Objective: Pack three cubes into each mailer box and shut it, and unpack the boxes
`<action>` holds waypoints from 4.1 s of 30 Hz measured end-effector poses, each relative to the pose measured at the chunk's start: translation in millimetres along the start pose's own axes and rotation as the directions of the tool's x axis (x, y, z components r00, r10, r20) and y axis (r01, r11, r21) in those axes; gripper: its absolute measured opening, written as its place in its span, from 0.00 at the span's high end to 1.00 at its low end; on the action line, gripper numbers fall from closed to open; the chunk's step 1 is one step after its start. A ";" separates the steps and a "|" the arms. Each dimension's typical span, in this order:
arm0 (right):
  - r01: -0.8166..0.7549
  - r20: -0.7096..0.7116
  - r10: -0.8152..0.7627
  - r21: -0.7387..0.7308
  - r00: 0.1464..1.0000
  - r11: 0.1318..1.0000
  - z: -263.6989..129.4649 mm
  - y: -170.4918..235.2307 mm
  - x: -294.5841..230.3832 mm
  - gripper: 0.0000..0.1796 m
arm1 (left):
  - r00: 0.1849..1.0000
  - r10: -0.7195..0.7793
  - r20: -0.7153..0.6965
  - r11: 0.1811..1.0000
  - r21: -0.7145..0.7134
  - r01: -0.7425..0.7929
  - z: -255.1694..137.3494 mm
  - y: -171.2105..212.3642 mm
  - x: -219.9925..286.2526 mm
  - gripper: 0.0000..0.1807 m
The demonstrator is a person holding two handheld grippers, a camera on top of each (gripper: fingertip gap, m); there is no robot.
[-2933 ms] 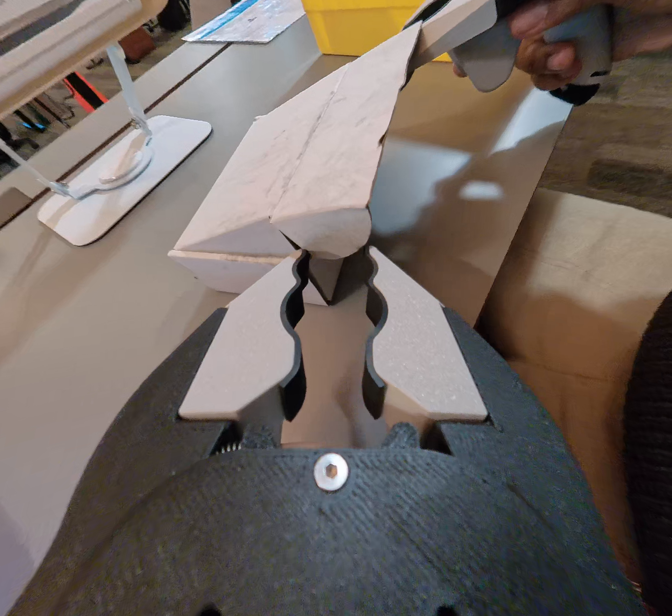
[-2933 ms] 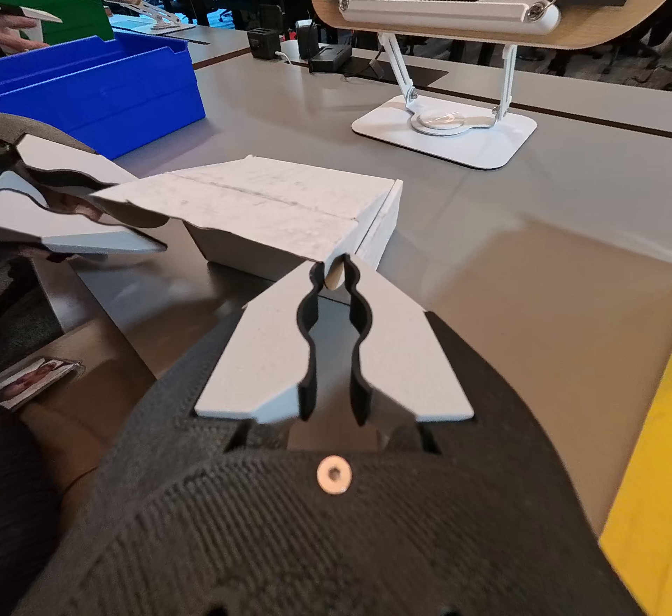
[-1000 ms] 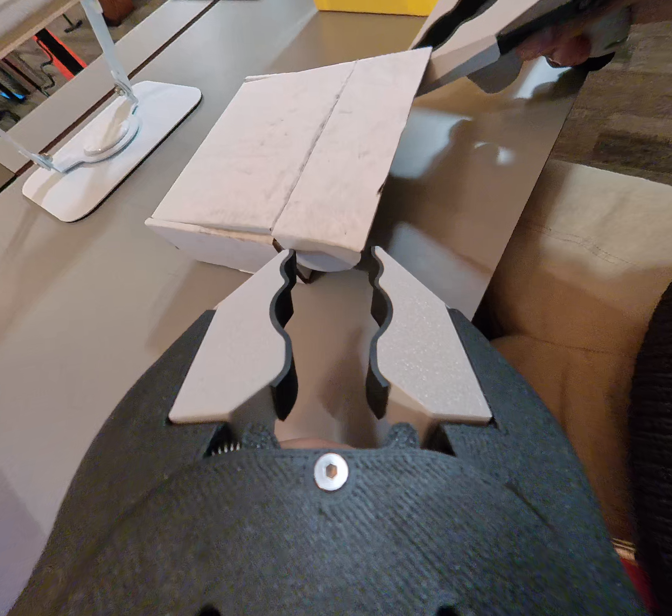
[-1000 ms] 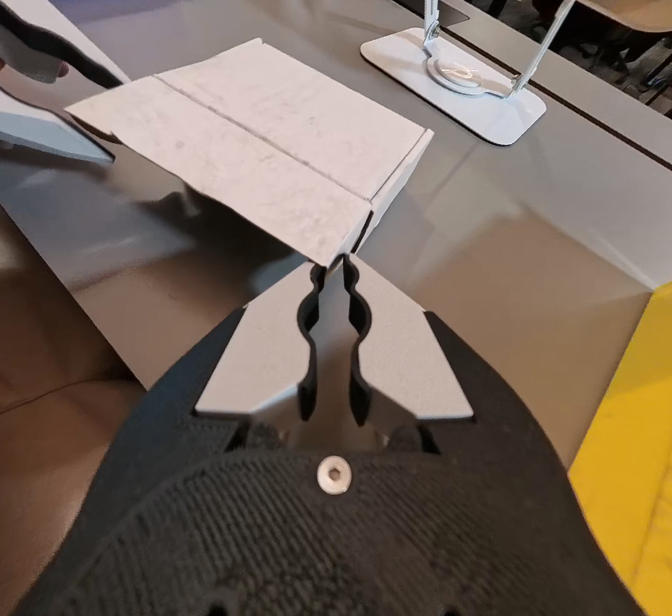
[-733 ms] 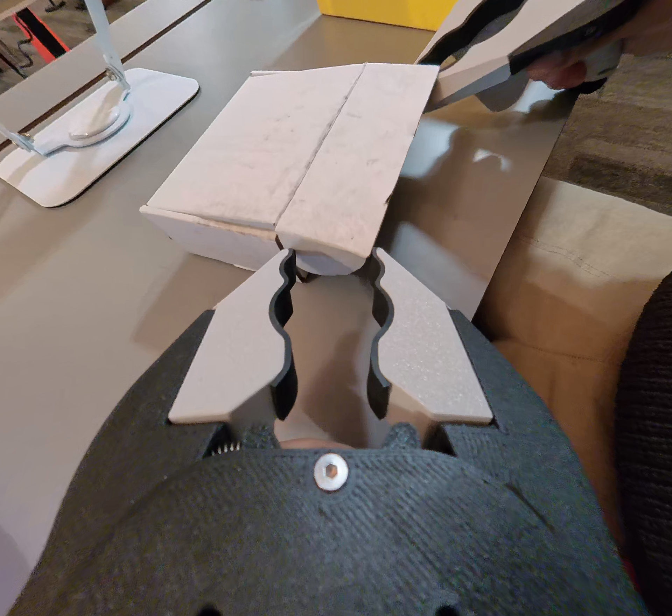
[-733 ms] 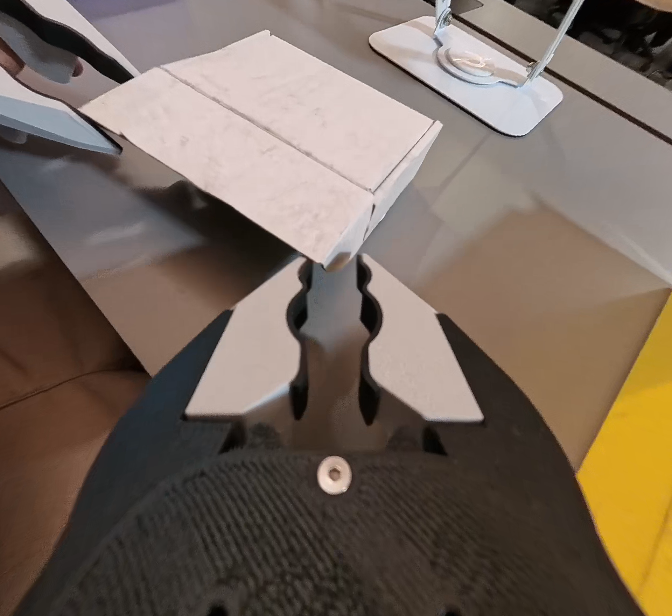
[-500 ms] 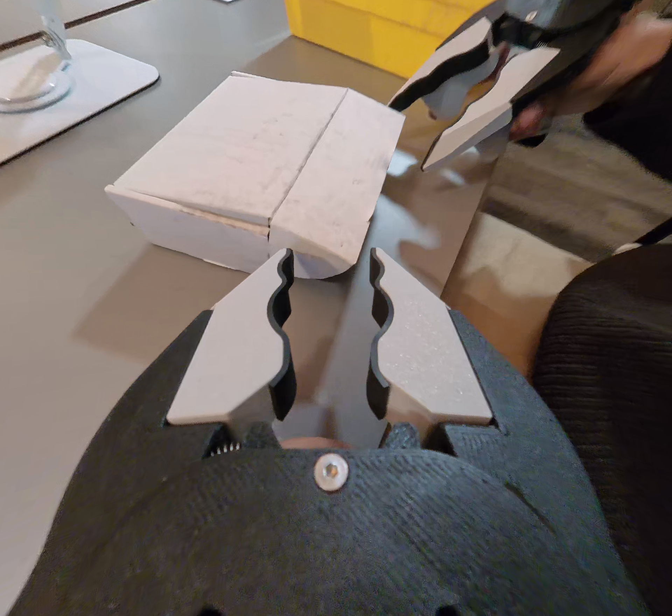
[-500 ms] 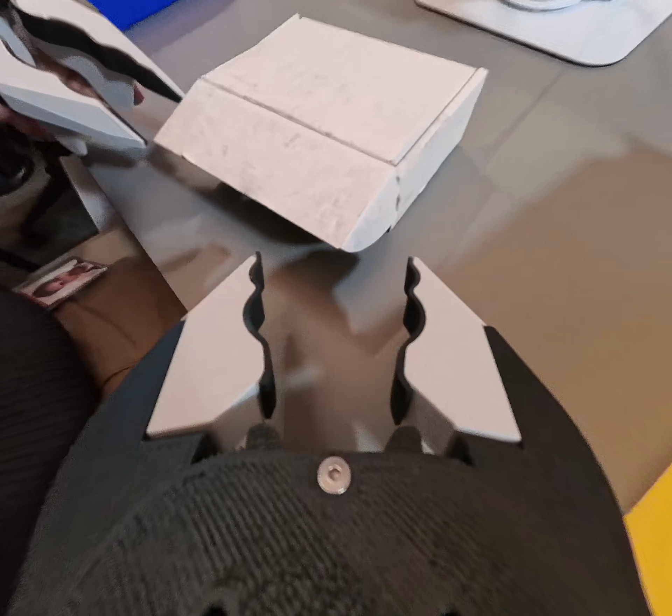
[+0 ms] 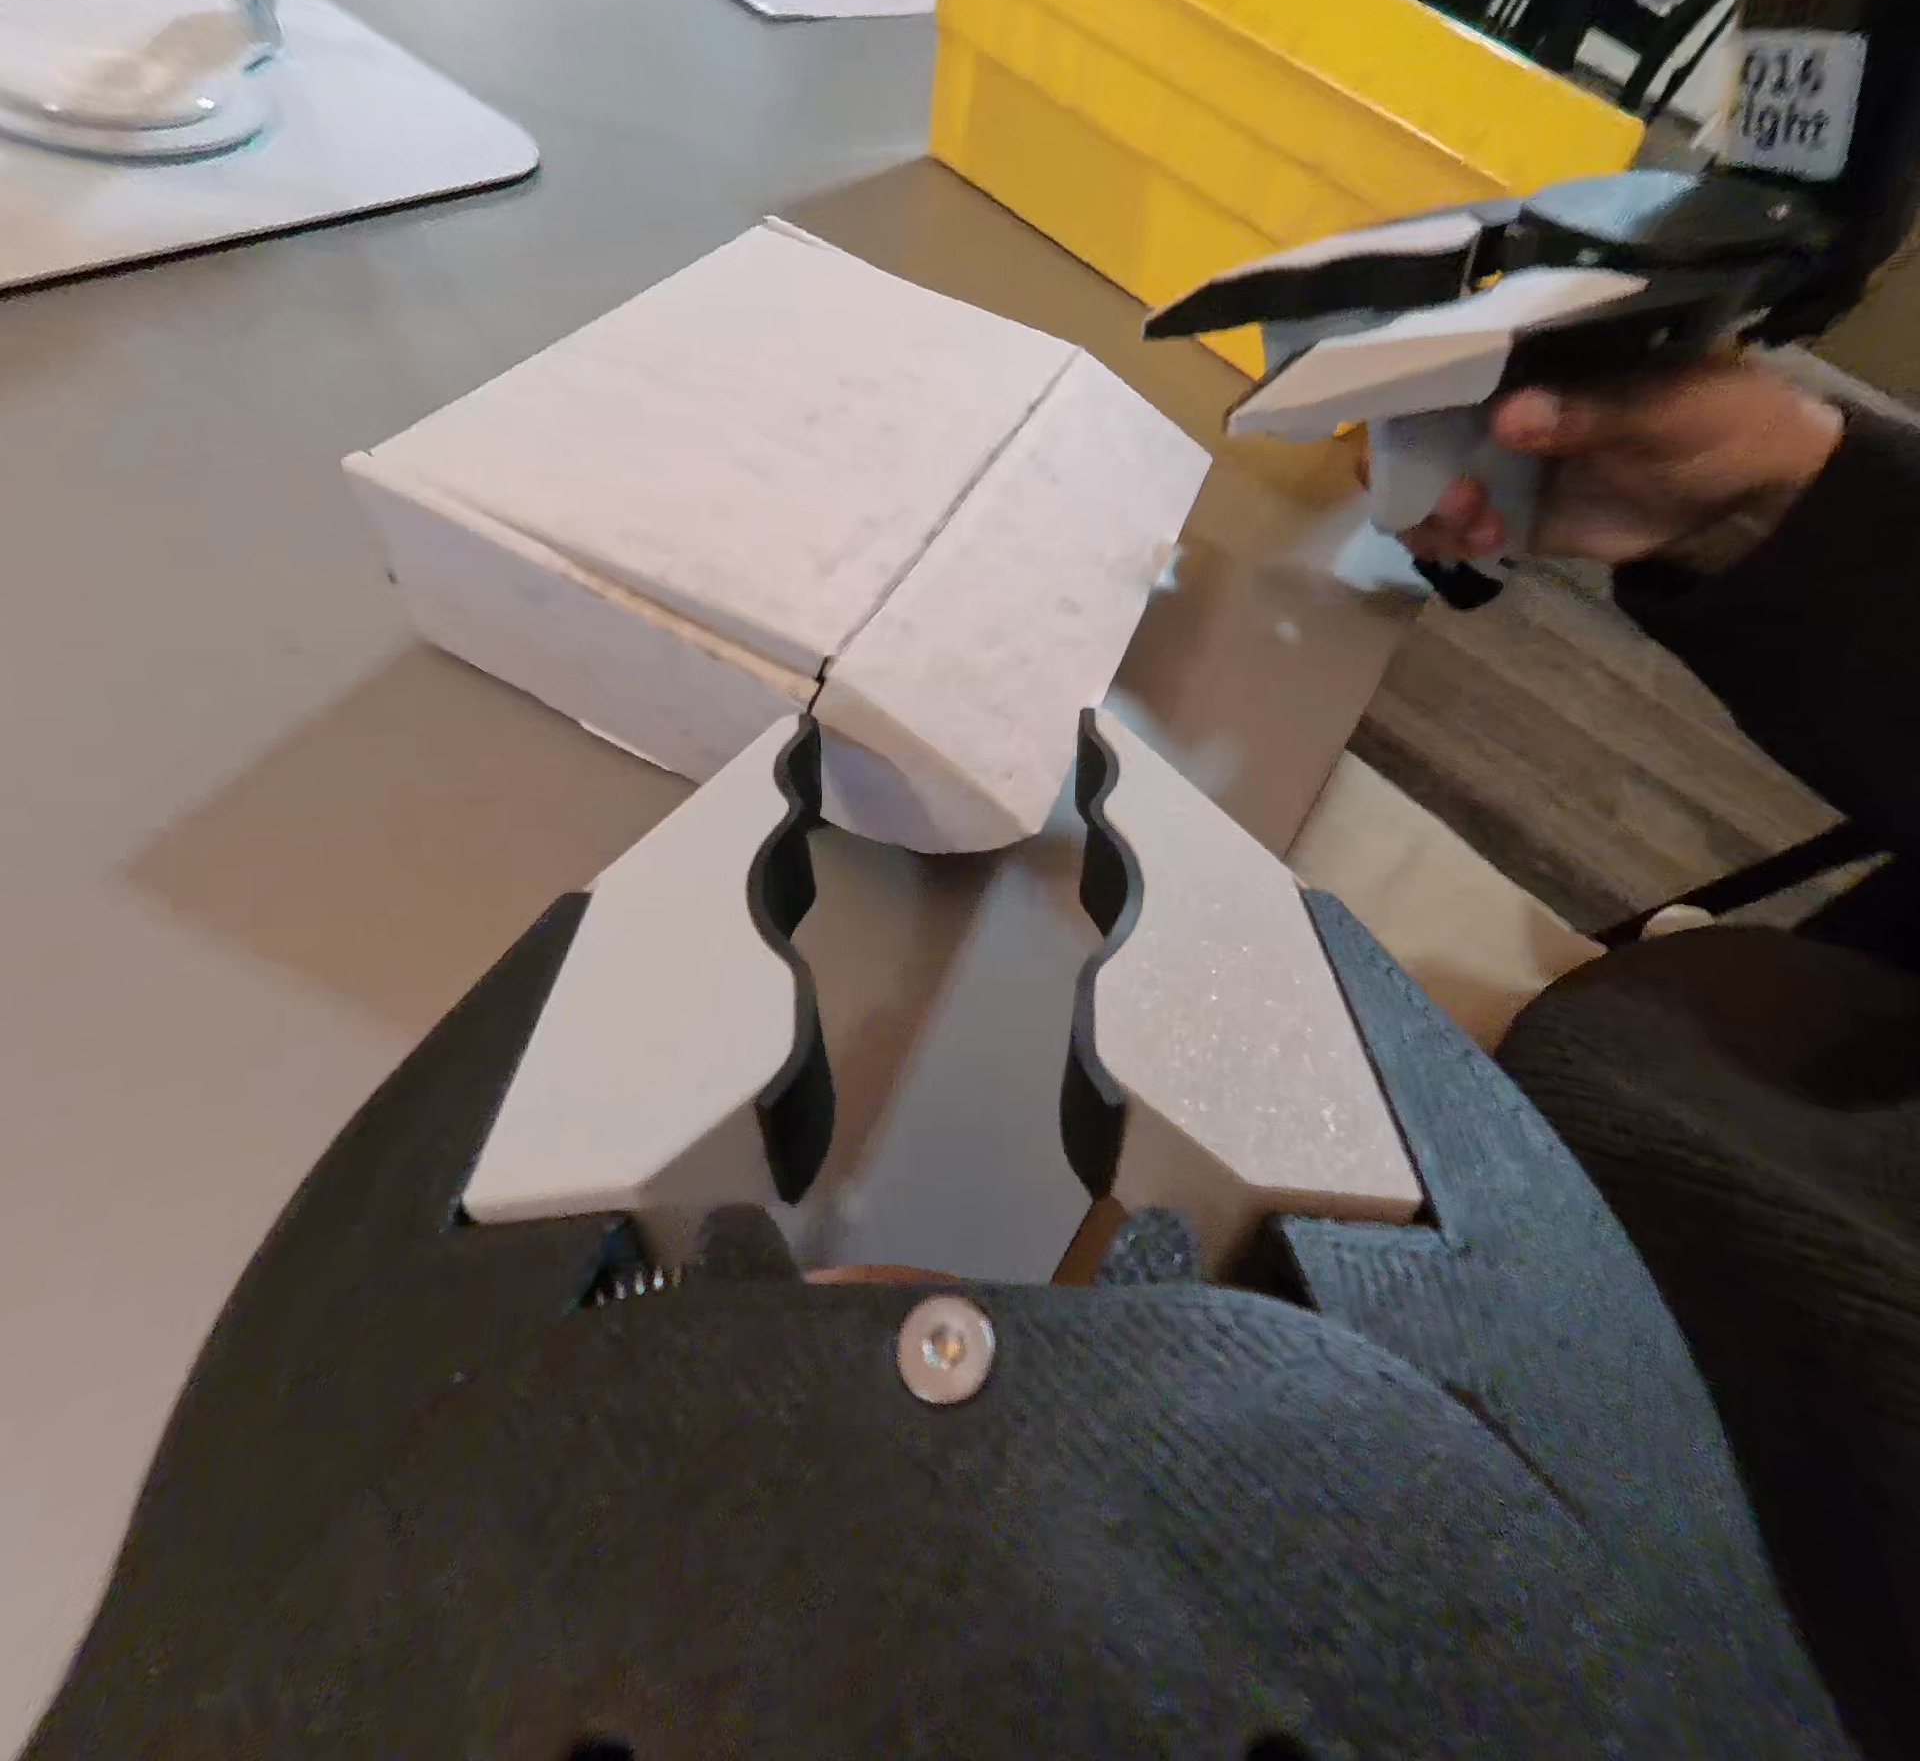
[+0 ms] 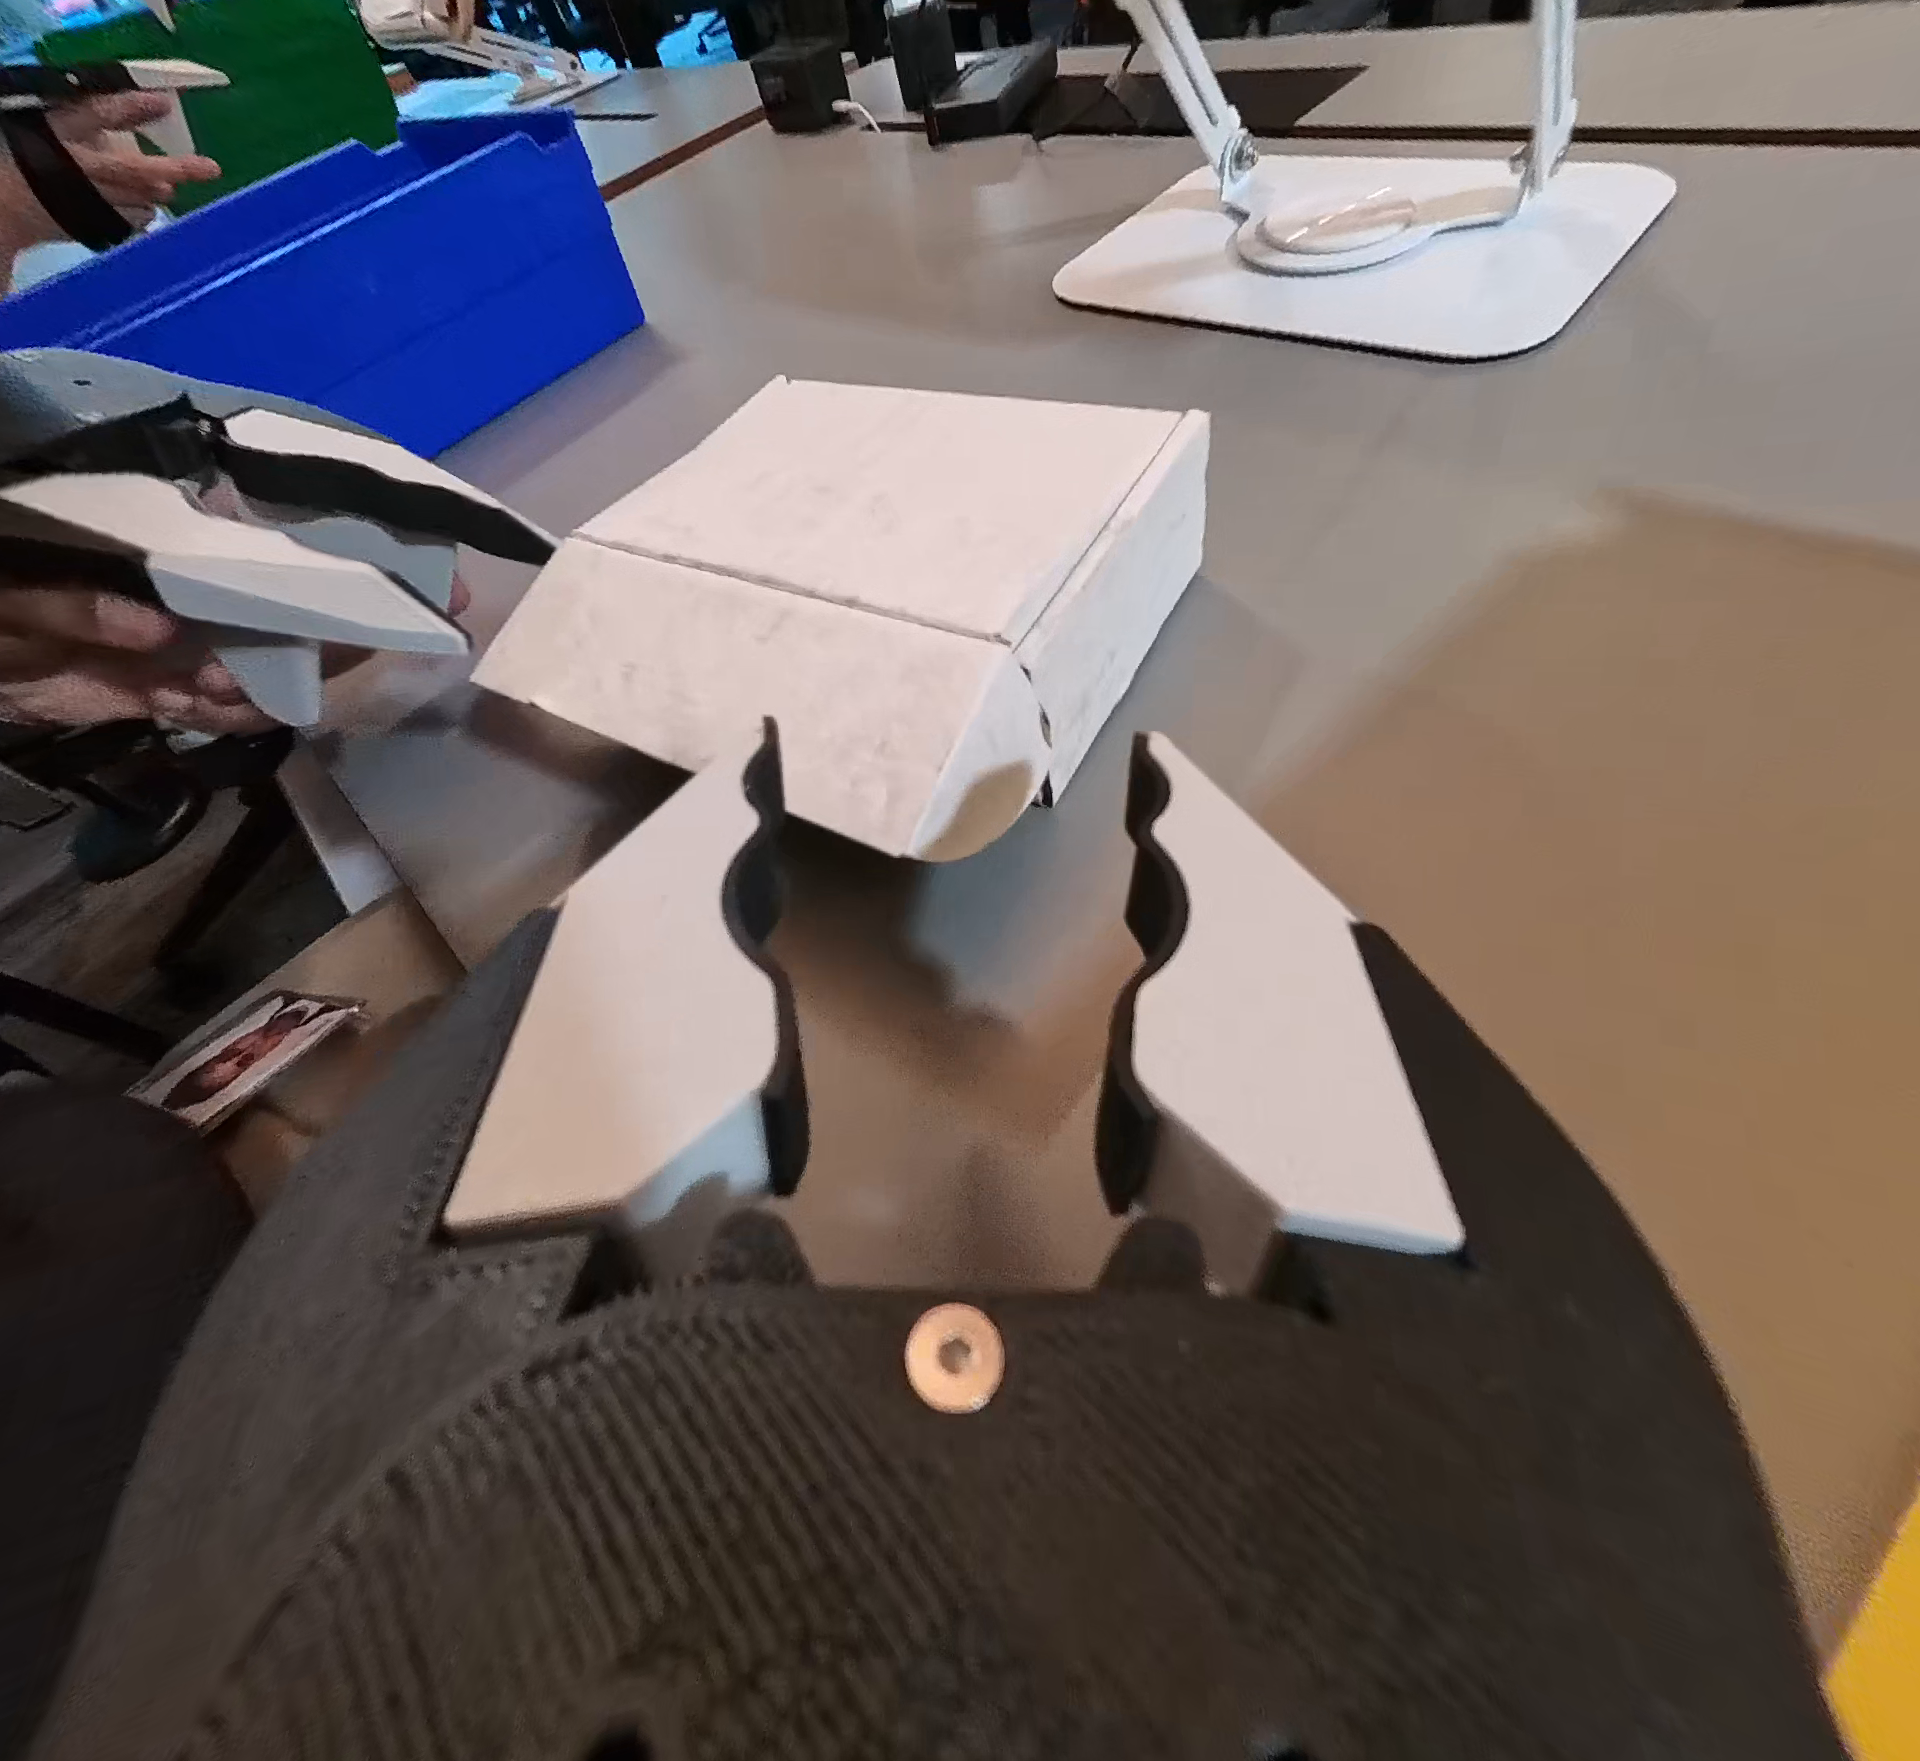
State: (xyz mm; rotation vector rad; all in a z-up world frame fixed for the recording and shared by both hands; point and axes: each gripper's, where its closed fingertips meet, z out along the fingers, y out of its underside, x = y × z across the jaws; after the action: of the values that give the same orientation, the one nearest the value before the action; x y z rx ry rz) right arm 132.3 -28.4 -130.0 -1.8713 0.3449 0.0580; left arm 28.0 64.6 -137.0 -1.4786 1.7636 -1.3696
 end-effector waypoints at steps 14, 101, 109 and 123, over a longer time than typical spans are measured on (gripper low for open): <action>-0.015 0.036 0.017 -0.064 0.999 0.998 9.3 12.0 -9.4 0.81 | 0.998 -0.049 -0.027 0.993 -0.105 0.046 6.4 17.7 3.7 0.74; 0.012 -0.031 -0.011 0.017 0.999 1.000 -4.8 2.9 -2.0 0.64 | 0.984 0.055 -0.168 0.998 -0.013 -0.058 4.2 -2.6 13.4 0.72; -0.016 -0.004 0.016 -0.019 1.000 1.000 1.2 10.5 -6.9 0.68 | 0.987 0.060 -0.148 0.998 -0.018 -0.063 6.9 -0.8 8.2 0.75; 0.021 0.068 -0.017 -0.053 0.998 0.998 2.4 17.5 -22.2 0.75 | 0.991 0.072 -0.117 0.996 -0.053 -0.078 7.6 6.5 -0.6 0.74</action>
State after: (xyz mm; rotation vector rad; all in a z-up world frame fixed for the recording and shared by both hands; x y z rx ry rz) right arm 106.7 -26.5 -142.3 -1.9206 0.2813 0.1179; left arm 31.5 61.6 -145.9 -1.3724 1.9245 -1.4014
